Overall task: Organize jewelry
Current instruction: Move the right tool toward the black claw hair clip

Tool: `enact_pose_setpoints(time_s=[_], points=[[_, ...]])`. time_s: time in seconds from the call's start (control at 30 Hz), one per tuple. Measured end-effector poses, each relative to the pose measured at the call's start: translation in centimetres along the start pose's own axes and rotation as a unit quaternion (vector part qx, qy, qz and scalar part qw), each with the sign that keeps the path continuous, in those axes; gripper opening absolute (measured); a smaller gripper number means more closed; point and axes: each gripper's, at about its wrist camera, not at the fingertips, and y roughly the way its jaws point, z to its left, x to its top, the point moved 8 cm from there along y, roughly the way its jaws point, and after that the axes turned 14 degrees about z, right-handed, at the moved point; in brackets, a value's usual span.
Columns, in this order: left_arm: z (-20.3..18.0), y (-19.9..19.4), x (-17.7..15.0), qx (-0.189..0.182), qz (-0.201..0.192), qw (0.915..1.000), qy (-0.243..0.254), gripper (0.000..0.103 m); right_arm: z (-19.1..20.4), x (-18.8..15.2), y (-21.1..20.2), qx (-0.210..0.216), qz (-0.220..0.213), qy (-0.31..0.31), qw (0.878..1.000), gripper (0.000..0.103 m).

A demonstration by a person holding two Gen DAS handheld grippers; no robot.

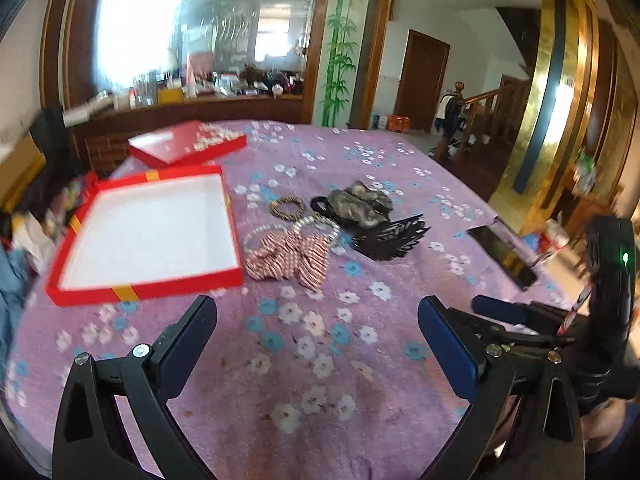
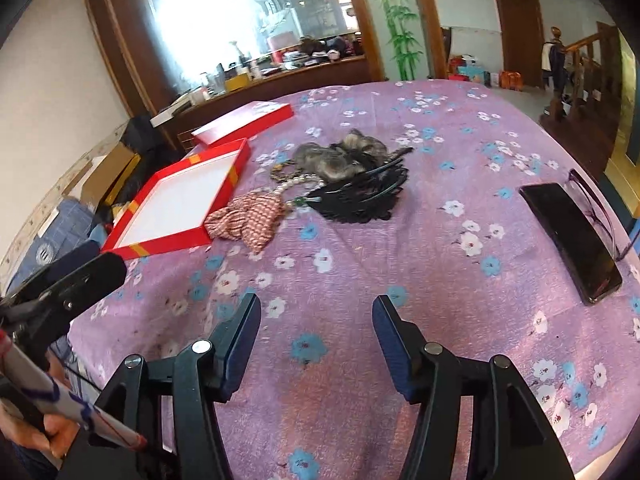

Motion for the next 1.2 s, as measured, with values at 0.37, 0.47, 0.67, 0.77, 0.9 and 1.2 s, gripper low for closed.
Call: enact_pose_setpoints(time_s=[0.37, 0.47, 0.67, 0.77, 0.9, 1.2], points=[[-0.6, 3.7, -2.5, 0.062, 0.017, 0.9958, 0.064, 0.1, -1.1, -2.1, 2.2, -0.033, 0.026, -0.015, 0.999, 0.062], [0.9, 1.9, -2.2, 0.069, 0.002, 0.9957, 0.062, 0.1, -1.1, -2.1, 2.3, -0.034, 0.026, -0.02, 0.999, 0.062], [4.2, -0.7, -0.9, 0.112, -0.037, 0.9917, 0.051, 0.1, -0.6, -3.0, 2.4, -0.009, 0.04, -0.04, 0.998, 0.062], [5.1, -2.2, 0.1, 0.103, -0.043, 0.9932, 0.035, 0.1, -1.4, -1.7, -0.5, -0.012, 0.002, -0.03, 0.999, 0.062], [3.1, -4.6, 1.6, 0.086, -0.054, 0.9933, 0.055, 0.1, -2.4, 1.1, -4.7, -0.001, -0.047, -0.003, 0.999, 0.062], [-3.4, -7.8, 6.5, 0.023, -0.079, 0.9906, 0.109, 0.1, -3.4, 6.2, -13.1, 0.018, -0.134, 0.031, 0.99, 0.068]])
